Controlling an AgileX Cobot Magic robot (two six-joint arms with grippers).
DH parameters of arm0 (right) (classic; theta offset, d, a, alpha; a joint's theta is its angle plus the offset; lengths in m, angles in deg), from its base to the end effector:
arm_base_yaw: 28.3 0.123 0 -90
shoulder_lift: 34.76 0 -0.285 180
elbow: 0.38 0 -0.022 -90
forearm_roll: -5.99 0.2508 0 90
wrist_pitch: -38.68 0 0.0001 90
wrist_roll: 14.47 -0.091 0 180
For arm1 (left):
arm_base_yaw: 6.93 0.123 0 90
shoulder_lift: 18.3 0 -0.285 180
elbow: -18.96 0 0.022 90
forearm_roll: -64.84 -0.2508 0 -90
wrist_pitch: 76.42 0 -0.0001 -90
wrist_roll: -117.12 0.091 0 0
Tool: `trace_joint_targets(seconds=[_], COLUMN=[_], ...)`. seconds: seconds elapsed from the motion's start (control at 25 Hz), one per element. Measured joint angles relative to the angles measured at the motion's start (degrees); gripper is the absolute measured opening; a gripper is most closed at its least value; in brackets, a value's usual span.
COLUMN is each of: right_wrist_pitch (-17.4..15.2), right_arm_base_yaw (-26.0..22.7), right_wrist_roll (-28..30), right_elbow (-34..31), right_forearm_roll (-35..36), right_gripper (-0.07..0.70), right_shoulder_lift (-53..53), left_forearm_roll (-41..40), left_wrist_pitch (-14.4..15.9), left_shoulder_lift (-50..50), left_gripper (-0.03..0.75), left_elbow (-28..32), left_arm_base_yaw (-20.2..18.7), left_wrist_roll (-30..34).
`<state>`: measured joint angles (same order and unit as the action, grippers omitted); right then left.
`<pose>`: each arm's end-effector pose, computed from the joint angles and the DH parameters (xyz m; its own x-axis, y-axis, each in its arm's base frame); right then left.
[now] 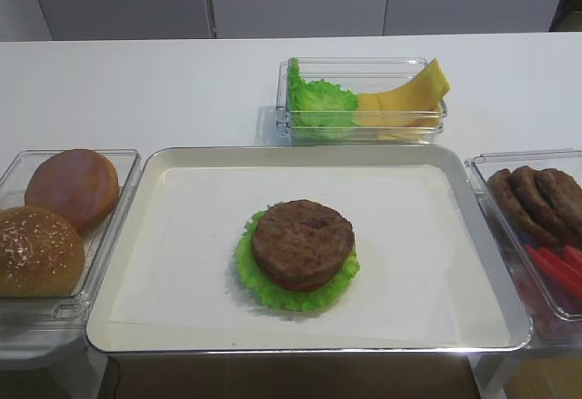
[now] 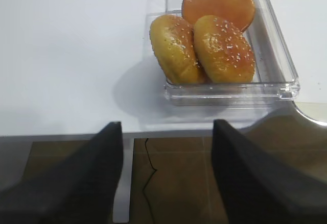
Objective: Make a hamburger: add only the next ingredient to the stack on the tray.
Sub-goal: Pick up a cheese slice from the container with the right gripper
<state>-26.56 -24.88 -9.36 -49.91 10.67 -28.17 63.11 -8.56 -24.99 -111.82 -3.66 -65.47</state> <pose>-0.0100 0.0062 0.2666 -0.5109 -0.0854 -0.8554 -0.1510 0.9885 -0.0085 -0.0122 0.0019 0.2644 -0.5518 -0.0654 -0.8314 -0.0989 0.9950 -0.0126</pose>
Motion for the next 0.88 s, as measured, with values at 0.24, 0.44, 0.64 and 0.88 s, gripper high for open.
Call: trace_joint_targets(seconds=[0.24, 0.44, 0.64, 0.88], right_wrist_pitch=[0.00, 0.00, 0.00, 0.00], right_arm_base_yaw=[0.00, 0.00, 0.00, 0.00], right_wrist_roll=[0.00, 0.00, 0.00, 0.09], right_elbow=[0.00, 0.00, 0.00, 0.00], right_forearm_roll=[0.00, 0.00, 0.00, 0.00], right_gripper=[0.505, 0.505, 0.504, 0.503], right_shoulder_lift=[0.00, 0.00, 0.00, 0.00], left_forearm_roll=[0.00, 0.00, 0.00, 0.00], left_wrist_pitch=[0.00, 0.00, 0.00, 0.00], left_shoulder_lift=[0.00, 0.00, 0.00, 0.00], left_gripper=[0.411, 0.411, 0.411, 0.411], left_elbow=[0.00, 0.00, 0.00, 0.00], left_arm_base_yaw=[0.00, 0.00, 0.00, 0.00], left_wrist_roll=[-0.10, -0.10, -0.10, -0.10])
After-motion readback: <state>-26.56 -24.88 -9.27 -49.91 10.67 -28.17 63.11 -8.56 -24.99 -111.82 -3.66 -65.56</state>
